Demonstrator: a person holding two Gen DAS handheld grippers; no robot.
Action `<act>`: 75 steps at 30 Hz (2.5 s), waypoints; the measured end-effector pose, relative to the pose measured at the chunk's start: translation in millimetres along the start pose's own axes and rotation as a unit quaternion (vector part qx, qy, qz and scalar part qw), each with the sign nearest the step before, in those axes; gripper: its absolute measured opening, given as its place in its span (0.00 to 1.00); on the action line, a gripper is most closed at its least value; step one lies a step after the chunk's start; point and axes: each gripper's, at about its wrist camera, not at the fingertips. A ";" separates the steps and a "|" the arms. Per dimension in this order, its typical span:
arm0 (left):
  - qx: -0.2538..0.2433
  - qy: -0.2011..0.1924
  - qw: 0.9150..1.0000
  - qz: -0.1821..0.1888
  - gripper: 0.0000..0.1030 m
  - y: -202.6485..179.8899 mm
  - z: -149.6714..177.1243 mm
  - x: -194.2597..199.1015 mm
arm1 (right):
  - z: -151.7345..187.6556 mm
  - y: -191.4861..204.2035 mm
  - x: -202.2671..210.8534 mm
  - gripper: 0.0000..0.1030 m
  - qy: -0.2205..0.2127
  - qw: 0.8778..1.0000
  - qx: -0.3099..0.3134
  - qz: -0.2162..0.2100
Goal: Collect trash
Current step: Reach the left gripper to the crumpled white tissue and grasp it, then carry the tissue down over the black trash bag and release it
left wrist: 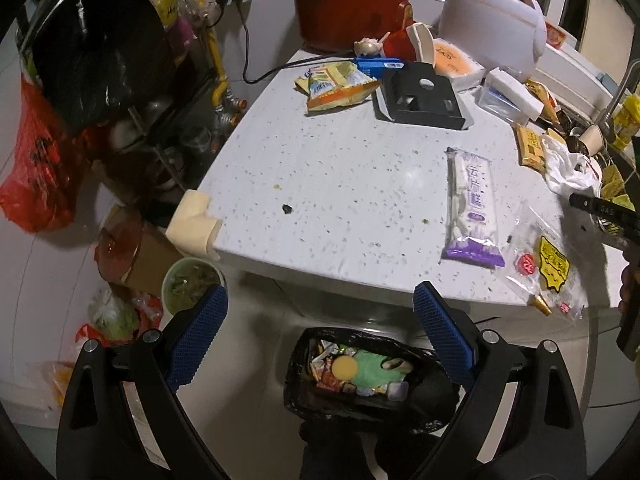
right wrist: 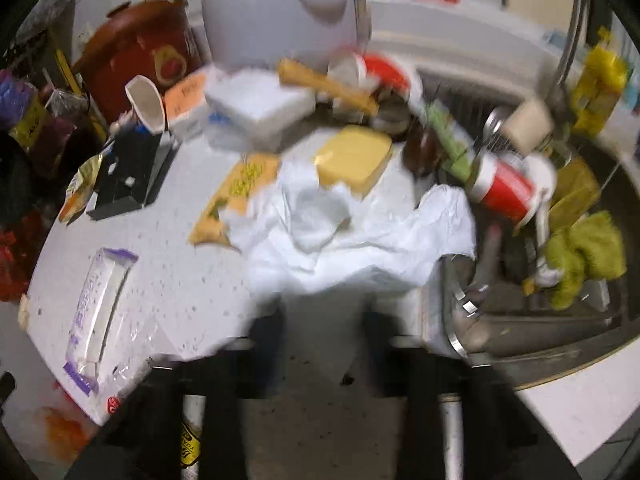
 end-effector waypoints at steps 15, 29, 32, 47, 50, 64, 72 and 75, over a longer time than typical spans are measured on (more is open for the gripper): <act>-0.156 -0.029 0.980 0.120 0.89 -178.3 -76.9 -29.9 | 67.3 -64.3 146.6 0.02 -0.135 0.985 -0.081 -0.074; -0.249 0.051 0.962 0.103 0.20 -306.2 -100.6 -101.5 | 132.8 -114.2 156.7 0.05 -0.118 0.979 -0.155 -0.054; -0.212 0.069 0.963 0.150 0.15 -288.1 -105.6 -100.4 | 133.4 -113.3 156.6 0.05 -0.121 0.979 -0.155 -0.058; -0.171 0.000 0.961 0.219 0.14 -137.5 -72.8 24.1 | 89.4 -30.1 157.9 0.06 -0.132 0.980 -0.041 -0.143; -0.176 0.015 0.968 0.176 0.14 -84.4 -44.5 36.9 | 89.6 7.8 152.2 0.05 -0.111 0.978 0.015 -0.177; -0.126 0.223 0.963 0.088 0.14 52.2 111.5 -92.2 | 183.1 132.7 35.0 0.05 0.115 0.961 0.162 -0.193; -0.116 0.321 0.936 0.089 0.14 53.5 188.3 -237.5 | 256.8 120.9 -90.6 0.03 0.205 0.960 0.141 -0.128; -0.137 0.345 0.926 0.067 0.14 45.3 208.1 -290.2 | 276.4 112.6 -132.1 0.03 0.230 0.957 0.130 -0.117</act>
Point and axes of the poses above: each gripper's, at about its wrist camera, not at the fingertips, and x roughly against the way its jaws point, y to its left, z to its underside, and after that the axes turned 3 degrees about x, right-handed
